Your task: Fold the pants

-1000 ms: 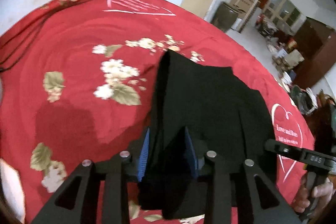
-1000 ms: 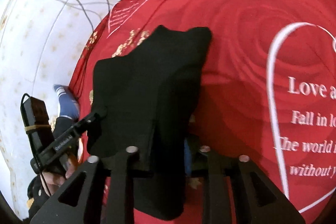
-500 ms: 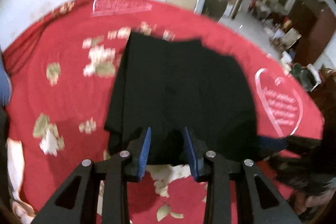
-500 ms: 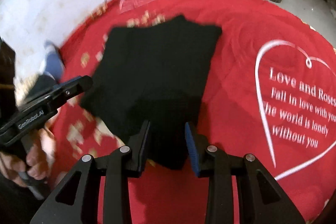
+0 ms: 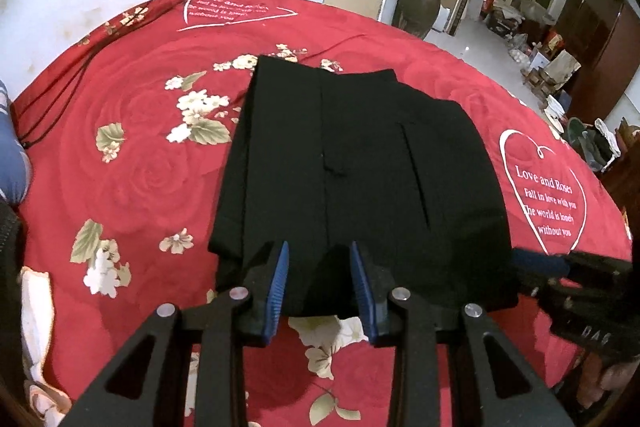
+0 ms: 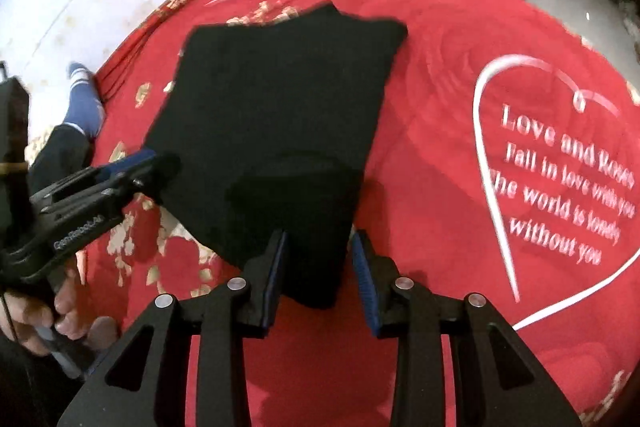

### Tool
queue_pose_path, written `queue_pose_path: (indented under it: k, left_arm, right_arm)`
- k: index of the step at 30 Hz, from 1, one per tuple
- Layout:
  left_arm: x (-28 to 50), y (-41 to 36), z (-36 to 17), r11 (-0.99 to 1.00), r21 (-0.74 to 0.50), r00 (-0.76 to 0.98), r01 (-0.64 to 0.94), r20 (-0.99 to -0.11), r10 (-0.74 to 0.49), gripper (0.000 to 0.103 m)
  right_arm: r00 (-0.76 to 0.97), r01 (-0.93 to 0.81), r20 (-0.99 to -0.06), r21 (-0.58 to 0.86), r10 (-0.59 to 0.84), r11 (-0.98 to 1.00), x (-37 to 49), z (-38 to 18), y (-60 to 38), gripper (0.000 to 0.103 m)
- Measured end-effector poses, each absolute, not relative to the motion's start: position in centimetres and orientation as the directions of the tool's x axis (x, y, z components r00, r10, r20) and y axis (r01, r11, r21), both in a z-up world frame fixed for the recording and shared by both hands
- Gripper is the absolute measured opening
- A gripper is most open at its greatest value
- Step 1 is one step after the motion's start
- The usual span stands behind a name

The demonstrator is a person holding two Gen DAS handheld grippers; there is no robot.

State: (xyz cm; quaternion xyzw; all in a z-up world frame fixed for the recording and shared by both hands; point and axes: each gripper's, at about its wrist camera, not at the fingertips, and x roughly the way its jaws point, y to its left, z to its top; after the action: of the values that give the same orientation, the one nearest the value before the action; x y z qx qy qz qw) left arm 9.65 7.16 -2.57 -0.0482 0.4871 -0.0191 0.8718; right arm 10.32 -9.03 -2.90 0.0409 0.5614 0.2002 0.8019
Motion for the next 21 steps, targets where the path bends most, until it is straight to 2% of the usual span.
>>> queue_pose_path:
  k: [4,8,13,21]
  left_arm:
    - [10.9,7.6,-1.5,0.992,-0.119,0.554,-0.029,-0.828,-0.083,0.036]
    - [12.7,8.4,-2.7,0.994,-0.098,0.532,-0.048,-0.845,-0.058,0.035]
    - [12.9,8.7,-3.5,0.995,-0.086,0.533,-0.056,-0.845,-0.043,0.036]
    - [11.1,7.8,-2.0,0.996,-0.071,0.535,-0.049,-0.844,-0.033,0.036]
  right_arm:
    - [0.349,-0.295,-0.853,0.294,0.389,0.909,11.6,-1.0,-9.2,0.034]
    - [0.36,-0.296,-0.842,0.307,0.403,0.905,14.5,-0.9,-8.4,0.034]
    - [0.313,-0.281,-0.876,0.282,0.366,0.917,17.0,-3.2,-8.6,0.034]
    - [0.324,-0.285,-0.86,0.31,0.396,0.907,14.2,-1.8,-9.8,0.034]
